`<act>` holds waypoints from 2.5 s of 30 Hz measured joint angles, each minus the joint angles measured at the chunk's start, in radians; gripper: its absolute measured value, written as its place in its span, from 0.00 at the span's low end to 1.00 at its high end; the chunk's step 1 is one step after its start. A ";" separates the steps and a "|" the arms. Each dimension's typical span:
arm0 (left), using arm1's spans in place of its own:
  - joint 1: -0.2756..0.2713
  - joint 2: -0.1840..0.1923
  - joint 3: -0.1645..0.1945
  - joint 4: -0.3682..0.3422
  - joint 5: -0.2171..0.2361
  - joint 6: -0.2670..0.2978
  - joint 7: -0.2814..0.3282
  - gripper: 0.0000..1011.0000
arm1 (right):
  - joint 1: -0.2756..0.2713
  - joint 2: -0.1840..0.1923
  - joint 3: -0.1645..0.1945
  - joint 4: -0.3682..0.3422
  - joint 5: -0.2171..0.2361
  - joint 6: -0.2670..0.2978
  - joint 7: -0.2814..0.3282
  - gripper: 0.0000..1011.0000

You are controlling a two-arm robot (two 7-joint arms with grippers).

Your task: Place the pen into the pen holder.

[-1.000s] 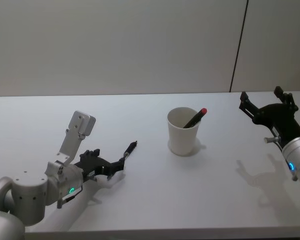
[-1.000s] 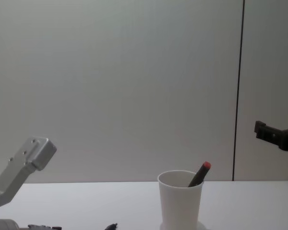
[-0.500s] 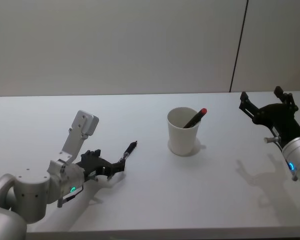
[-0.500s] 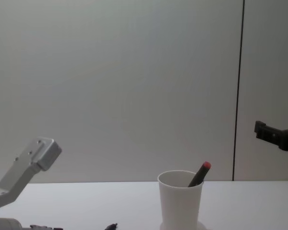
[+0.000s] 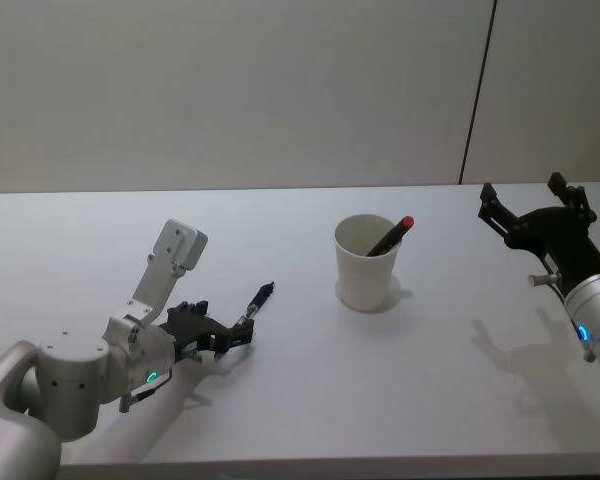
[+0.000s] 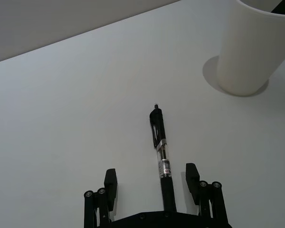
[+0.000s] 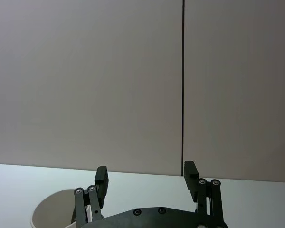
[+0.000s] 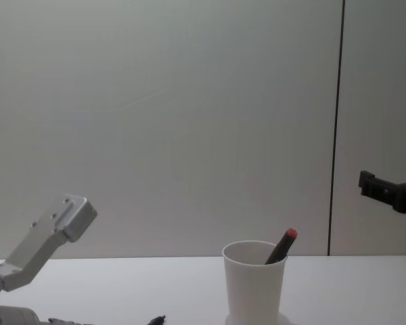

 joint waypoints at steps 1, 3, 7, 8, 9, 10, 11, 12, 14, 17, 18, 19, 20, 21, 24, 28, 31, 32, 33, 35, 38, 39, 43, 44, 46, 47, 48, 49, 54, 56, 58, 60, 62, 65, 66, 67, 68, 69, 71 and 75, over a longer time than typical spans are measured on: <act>0.000 0.000 0.000 0.000 0.000 0.001 0.000 0.92 | 0.000 0.000 0.000 0.000 0.000 0.000 0.000 0.99; -0.002 -0.002 0.001 0.002 0.002 0.005 0.000 0.86 | 0.000 0.000 0.000 0.000 0.000 0.000 0.000 0.99; -0.005 -0.005 0.002 0.004 0.005 0.010 0.001 0.75 | 0.000 0.000 0.000 0.000 0.000 0.000 0.000 0.99; -0.005 -0.006 0.003 0.005 0.005 0.011 0.001 0.73 | 0.000 0.000 0.000 0.000 0.000 0.000 0.000 0.99; -0.005 -0.006 0.003 0.005 0.005 0.011 0.001 0.69 | 0.000 0.000 0.000 0.000 0.000 0.000 0.000 0.99; -0.006 -0.007 0.003 0.006 0.006 0.013 0.002 0.65 | 0.000 0.000 0.000 0.000 0.000 0.000 0.000 0.99; -0.007 -0.008 0.004 0.007 0.007 0.014 0.002 0.64 | 0.000 0.000 0.000 0.000 0.000 0.000 0.000 0.99; -0.007 -0.008 0.005 0.008 0.007 0.015 0.003 0.62 | 0.000 0.000 0.000 0.000 0.000 0.000 0.000 0.99; -0.008 -0.009 0.005 0.008 0.008 0.017 0.003 0.56 | 0.000 0.000 0.000 0.000 0.000 0.000 0.000 0.99; -0.008 -0.011 0.006 0.010 0.008 0.021 0.005 0.45 | 0.000 0.000 0.000 0.000 0.000 0.000 0.000 0.99; -0.008 -0.011 0.007 0.010 0.009 0.021 0.005 0.39 | 0.000 0.000 0.000 0.000 0.000 0.000 0.000 0.99; -0.008 -0.012 0.007 0.011 0.009 0.023 0.006 0.38 | 0.000 0.000 0.000 0.000 0.000 0.000 0.000 0.99; -0.008 -0.013 0.008 0.011 0.009 0.024 0.007 0.31 | 0.000 0.000 0.000 0.000 0.000 0.000 0.000 0.99; -0.008 -0.013 0.009 0.011 0.009 0.025 0.007 0.31 | 0.000 0.000 0.000 0.000 0.000 0.000 0.000 0.99; -0.008 -0.014 0.010 0.011 0.009 0.027 0.009 0.24 | 0.000 0.000 0.000 0.000 0.000 0.000 0.000 0.99; -0.007 -0.016 0.011 0.009 0.008 0.029 0.013 0.13 | 0.000 0.000 0.000 0.000 0.000 0.000 0.000 0.99; -0.006 -0.017 0.013 0.007 0.008 0.031 0.014 0.10 | 0.000 0.000 0.000 0.000 0.000 0.000 0.000 0.99; -0.006 -0.018 0.013 0.007 0.008 0.032 0.015 0.10 | 0.000 0.000 0.000 0.000 0.000 0.000 0.000 0.99; -0.006 -0.018 0.013 0.007 0.007 0.032 0.015 0.10 | 0.000 0.000 0.000 0.000 0.000 0.000 0.000 0.99; -0.005 -0.019 0.014 0.006 0.007 0.034 0.015 0.10 | 0.000 0.000 0.000 0.000 0.000 0.000 0.000 0.99; -0.005 -0.020 0.015 0.004 0.006 0.037 0.016 0.10 | 0.000 0.000 0.000 0.000 0.000 0.000 0.000 0.99; -0.005 -0.020 0.015 0.004 0.006 0.037 0.017 0.10 | 0.000 0.000 0.000 0.000 0.000 0.000 0.000 0.99; -0.002 -0.020 0.015 -0.003 0.006 0.038 0.020 0.10 | 0.000 0.000 0.000 0.000 0.000 0.000 0.000 0.99; -0.002 -0.020 0.015 -0.003 0.006 0.038 0.020 0.10 | 0.000 0.000 0.000 0.000 0.000 0.000 0.000 0.99; 0.002 -0.019 0.015 -0.010 0.006 0.038 0.024 0.10 | 0.000 0.000 0.000 0.000 0.000 0.000 0.000 0.99; 0.004 -0.017 0.014 -0.016 0.006 0.035 0.027 0.10 | 0.000 0.000 0.000 0.000 0.000 0.000 0.000 0.99; 0.005 -0.016 0.014 -0.020 0.006 0.034 0.029 0.10 | 0.000 0.000 0.000 0.000 0.000 0.000 0.000 0.99; 0.009 -0.014 0.012 -0.030 0.006 0.028 0.033 0.10 | 0.000 0.000 0.000 0.000 0.000 0.000 0.000 0.99; 0.020 -0.005 0.006 -0.067 0.006 0.013 0.050 0.10 | 0.000 0.000 0.000 0.000 0.000 0.000 0.000 0.99; 0.025 0.000 0.004 -0.084 0.007 0.007 0.056 0.10 | 0.000 0.000 0.000 0.000 0.000 0.000 0.000 0.99; 0.031 0.005 0.000 -0.108 0.008 -0.001 0.066 0.09 | 0.000 0.000 0.000 0.000 0.000 0.000 0.000 0.99; 0.038 0.012 -0.005 -0.135 0.011 -0.009 0.076 0.10 | 0.000 0.000 0.000 0.000 0.000 0.000 0.000 0.99; 0.043 0.016 -0.007 -0.151 0.013 -0.016 0.083 0.09 | 0.000 0.000 0.000 0.000 0.000 0.000 0.000 0.99; 0.055 0.026 -0.013 -0.191 0.016 -0.039 0.099 0.10 | 0.000 0.000 0.000 0.000 0.000 0.000 0.000 0.99; 0.057 0.028 -0.015 -0.197 0.017 -0.043 0.101 0.09 | 0.000 0.000 0.000 0.000 0.000 0.000 0.000 0.99; 0.057 0.028 -0.015 -0.197 0.017 -0.043 0.101 0.09 | 0.000 0.000 0.000 0.000 0.000 0.000 0.000 0.99; 0.061 0.031 -0.016 -0.210 0.017 -0.057 0.105 0.10 | 0.000 0.000 0.000 0.000 0.000 0.000 0.000 0.99; 0.064 0.034 -0.018 -0.218 0.018 -0.064 0.107 0.09 | 0.000 0.000 0.000 0.000 0.000 0.000 0.000 0.99; 0.071 0.039 -0.021 -0.236 0.018 -0.090 0.110 0.09 | 0.000 0.000 0.000 0.000 0.000 0.000 0.000 0.99; 0.083 0.048 -0.025 -0.260 0.019 -0.138 0.111 0.10 | 0.000 0.000 0.000 0.000 0.000 0.000 0.000 0.99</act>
